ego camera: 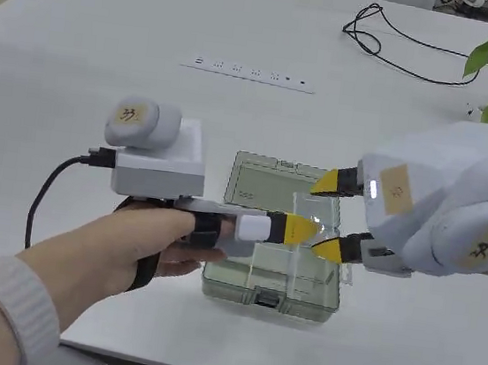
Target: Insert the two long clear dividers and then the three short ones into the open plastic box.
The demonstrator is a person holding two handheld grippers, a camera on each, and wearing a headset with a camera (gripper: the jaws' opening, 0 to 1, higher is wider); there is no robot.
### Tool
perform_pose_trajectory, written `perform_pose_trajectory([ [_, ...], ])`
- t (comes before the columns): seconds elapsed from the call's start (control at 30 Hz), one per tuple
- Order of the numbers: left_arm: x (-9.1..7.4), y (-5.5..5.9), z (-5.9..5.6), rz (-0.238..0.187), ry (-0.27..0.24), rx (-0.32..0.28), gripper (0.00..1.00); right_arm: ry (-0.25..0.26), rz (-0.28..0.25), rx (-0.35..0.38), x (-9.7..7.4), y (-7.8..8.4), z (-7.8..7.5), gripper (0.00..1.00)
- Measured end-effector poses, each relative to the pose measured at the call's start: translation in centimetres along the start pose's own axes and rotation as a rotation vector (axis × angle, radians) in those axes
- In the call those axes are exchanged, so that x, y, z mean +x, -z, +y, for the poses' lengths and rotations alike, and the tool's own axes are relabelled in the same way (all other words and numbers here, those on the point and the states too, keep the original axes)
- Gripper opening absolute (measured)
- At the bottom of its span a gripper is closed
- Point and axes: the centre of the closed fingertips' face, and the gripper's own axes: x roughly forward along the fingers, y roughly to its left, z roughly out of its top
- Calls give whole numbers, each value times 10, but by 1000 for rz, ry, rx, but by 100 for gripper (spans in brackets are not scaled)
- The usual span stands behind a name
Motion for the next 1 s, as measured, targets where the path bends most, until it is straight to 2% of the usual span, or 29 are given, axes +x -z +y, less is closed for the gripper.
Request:
perform_pose_trajectory([
  [0.17, 1, 2, 0, -5, 1, -20, 5, 7, 16, -33, 1, 0, 2, 32],
  [0.27, 1, 3, -5, -12, 23, -46, 0, 8, 18, -37, 0, -1, 2, 32],
  [0.37, 1, 3, -6, -18, 29, -55, 0, 24, 33, -76, -1, -1, 2, 32],
  [0.67, 1, 2, -8, -27, 36, -84, 0, 31, 35, -99, -2, -2, 1, 33],
  [0.8, 0, 2, -6, -22, 31, -70, 0, 16, 23, -60, -3, -1, 0, 35],
  [0.87, -1, 1, -7, -26, 35, -67, 0, -3, 9, -21, -4, -2, 2, 42],
  [0.9, -1, 0, -6, -26, 31, -50, 0, -3, -8, 15, -5, -3, 0, 43],
  [0.93, -2, 1, -4, -9, 24, 14, 0, -7, -22, 32, -7, -4, -2, 43],
  [0.97, -3, 1, -5, -7, 30, 38, 0, -13, -38, 57, -8, -5, -3, 43],
  [1.0, -3, 3, -6, -1, 26, 11, 0, -13, -49, 89, -10, -6, -5, 43],
])
